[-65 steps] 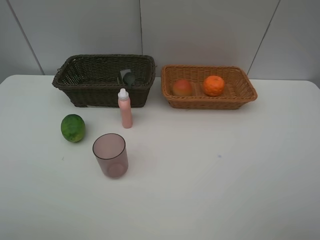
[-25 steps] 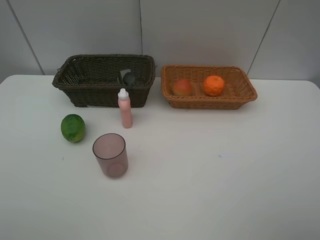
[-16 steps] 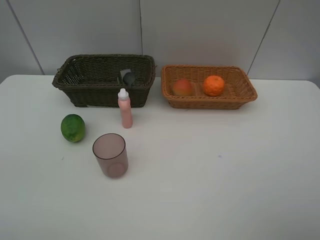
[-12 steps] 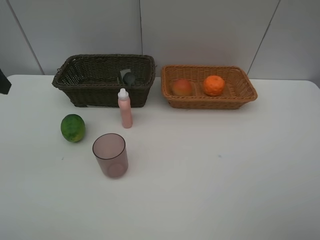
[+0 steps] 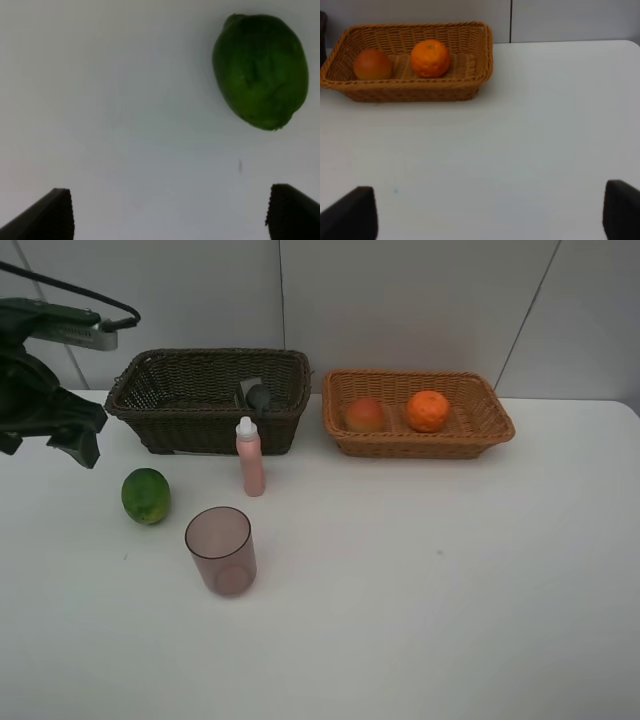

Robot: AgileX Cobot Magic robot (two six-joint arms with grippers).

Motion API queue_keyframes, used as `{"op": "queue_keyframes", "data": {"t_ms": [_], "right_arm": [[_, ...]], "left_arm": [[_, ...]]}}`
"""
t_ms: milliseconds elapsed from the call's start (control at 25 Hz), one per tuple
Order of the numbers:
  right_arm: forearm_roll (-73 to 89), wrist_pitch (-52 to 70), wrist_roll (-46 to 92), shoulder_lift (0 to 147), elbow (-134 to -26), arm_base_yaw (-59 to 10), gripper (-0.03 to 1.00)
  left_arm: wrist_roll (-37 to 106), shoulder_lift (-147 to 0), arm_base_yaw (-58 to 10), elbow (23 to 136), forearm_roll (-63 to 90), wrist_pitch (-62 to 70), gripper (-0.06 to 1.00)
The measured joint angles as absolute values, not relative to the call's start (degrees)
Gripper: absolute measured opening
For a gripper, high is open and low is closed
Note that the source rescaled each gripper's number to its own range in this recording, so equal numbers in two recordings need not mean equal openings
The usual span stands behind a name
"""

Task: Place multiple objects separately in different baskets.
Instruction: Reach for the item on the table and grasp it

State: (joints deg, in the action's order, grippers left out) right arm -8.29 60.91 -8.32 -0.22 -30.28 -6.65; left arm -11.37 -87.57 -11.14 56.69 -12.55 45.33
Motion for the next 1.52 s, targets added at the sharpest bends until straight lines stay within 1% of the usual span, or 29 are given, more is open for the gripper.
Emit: {"op": "queue_keyframes", "data": {"t_ms": [240,480,760,960,1520], "right_arm": [[-8.29,60.91,-8.32,-0.22,-30.28,-6.65,0.95],[-8.29,60.91,-8.32,-0.22,-30.28,-6.65,0.95],[-8.29,60.91,-8.32,-0.22,-30.28,-6.65,0.95],[-8.29,60.91,-8.32,-0.22,-30.28,-6.65,0.95],[-8.29,60.91,-8.32,-0.22,-30.28,-6.65,0.95]], "left_arm": [[-13.06,-92.02,-17.57,64.94,-12.06,44.99,1.00],[-14.19,-97.20,-24.26,77.64,-10.21,49.54,1.00],[-17.36,-107.31,-29.16,87.87,-9.97,53.24,1.00],[-19.41,-112.89,-31.54,89.05,-9.97,53.18,1.00],[-29.66,-119.29,-31.61,89.09,-10.09,49.41,1.00]]}}
